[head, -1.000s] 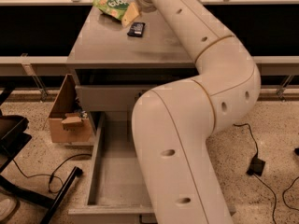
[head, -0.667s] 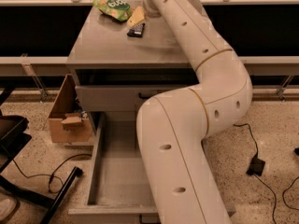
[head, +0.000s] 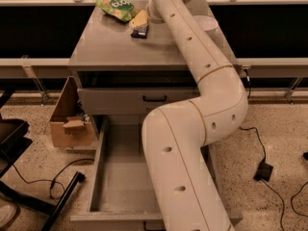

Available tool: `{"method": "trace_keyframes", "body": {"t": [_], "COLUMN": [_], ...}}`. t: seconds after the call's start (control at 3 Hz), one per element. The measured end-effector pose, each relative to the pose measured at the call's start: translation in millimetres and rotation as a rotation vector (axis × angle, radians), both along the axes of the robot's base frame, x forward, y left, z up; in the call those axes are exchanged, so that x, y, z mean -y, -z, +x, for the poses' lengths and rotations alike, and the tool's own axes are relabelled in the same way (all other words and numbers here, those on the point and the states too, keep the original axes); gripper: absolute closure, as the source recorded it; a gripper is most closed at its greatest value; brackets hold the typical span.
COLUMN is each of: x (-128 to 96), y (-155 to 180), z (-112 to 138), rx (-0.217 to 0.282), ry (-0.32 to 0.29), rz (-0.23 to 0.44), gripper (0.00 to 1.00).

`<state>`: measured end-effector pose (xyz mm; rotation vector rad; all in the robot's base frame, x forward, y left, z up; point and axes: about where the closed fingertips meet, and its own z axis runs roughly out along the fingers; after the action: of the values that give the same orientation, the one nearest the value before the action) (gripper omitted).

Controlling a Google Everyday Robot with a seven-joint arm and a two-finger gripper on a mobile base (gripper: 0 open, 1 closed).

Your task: Pick rxbar blueberry from middle drawer and place on counter

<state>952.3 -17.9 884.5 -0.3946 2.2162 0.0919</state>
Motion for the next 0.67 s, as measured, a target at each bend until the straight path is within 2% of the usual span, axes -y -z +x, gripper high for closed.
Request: {"method": "trace_keyframes", "body": {"t": [0.67], "x": [-11], "y": [23], "z": [8], "rx": [-0.020], "ry": [0.020], "rz": [0.026], "gripper": [0.00]}}
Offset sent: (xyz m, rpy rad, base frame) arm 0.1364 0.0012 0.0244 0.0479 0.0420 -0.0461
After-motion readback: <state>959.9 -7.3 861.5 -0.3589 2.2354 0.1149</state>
